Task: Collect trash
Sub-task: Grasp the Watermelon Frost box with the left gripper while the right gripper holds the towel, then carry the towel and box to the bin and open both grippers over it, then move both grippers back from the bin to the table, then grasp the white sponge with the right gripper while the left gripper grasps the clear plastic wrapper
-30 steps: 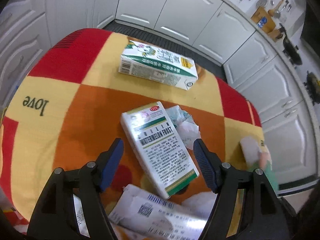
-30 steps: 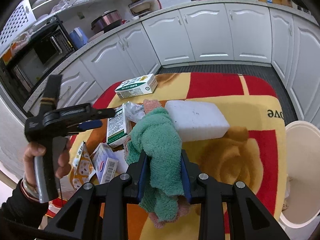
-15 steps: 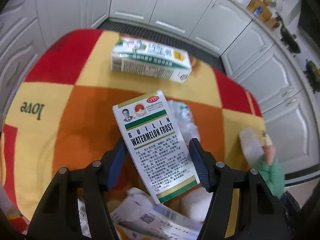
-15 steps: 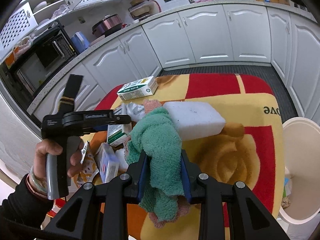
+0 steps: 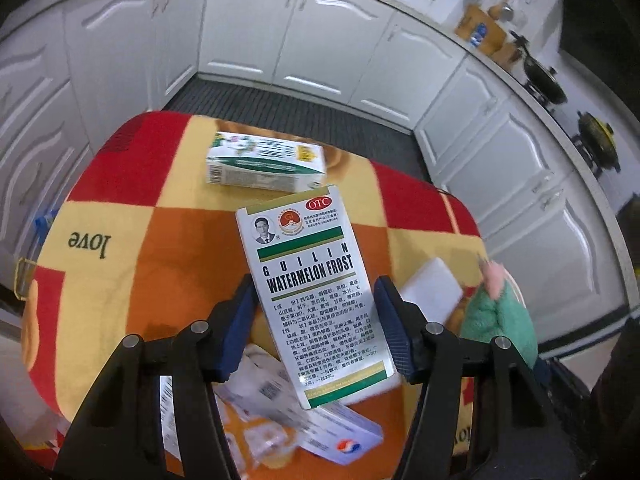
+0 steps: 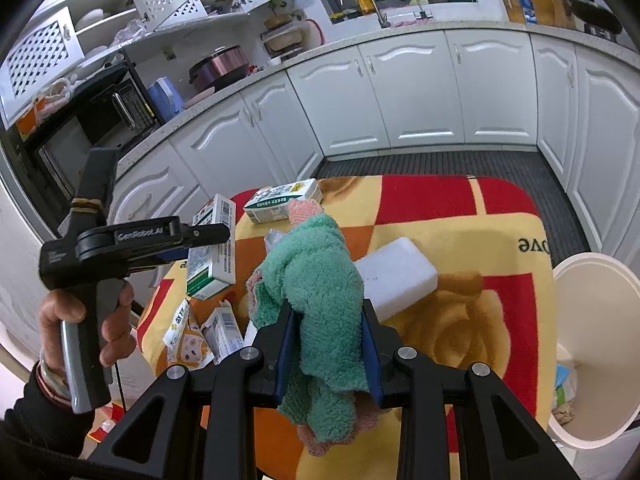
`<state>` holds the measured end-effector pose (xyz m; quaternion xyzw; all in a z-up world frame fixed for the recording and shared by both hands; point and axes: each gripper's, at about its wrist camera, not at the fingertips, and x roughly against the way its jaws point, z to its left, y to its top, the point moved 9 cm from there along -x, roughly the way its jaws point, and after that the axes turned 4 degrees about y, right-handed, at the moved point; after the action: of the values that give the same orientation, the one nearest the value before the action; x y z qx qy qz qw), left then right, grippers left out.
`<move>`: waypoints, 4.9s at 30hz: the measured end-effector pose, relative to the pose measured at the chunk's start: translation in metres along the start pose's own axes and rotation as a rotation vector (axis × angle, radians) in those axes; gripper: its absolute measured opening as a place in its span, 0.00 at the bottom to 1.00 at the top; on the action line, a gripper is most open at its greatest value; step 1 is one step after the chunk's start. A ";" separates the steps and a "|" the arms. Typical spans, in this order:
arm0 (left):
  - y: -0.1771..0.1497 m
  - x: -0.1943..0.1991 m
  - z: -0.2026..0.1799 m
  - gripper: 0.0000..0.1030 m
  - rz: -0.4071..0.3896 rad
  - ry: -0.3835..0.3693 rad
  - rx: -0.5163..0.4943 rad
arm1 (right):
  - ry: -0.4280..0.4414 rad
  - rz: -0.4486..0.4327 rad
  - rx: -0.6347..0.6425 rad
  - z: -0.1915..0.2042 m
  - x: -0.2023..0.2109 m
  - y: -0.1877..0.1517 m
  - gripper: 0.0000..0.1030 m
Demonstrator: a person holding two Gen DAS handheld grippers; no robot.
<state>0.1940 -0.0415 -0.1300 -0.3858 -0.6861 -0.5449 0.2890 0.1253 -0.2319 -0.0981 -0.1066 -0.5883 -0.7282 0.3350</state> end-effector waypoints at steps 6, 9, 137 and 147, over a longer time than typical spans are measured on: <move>-0.018 0.005 -0.027 0.55 -0.014 0.007 -0.076 | -0.016 -0.032 -0.012 -0.006 0.017 0.001 0.28; -0.025 0.005 -0.037 0.55 -0.014 0.009 -0.097 | -0.023 -0.045 -0.023 -0.010 0.025 0.001 0.28; 0.025 -0.080 0.016 0.68 0.105 0.123 -0.013 | -0.103 0.188 -0.251 -0.068 -0.102 0.023 0.63; 0.021 -0.107 0.019 0.68 0.140 0.198 0.019 | -0.209 0.176 -0.192 -0.066 -0.117 0.012 0.74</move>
<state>0.2693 -0.0441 -0.2111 -0.3743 -0.6305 -0.5523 0.3966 0.2364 -0.2517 -0.1721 -0.2642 -0.5361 -0.7339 0.3229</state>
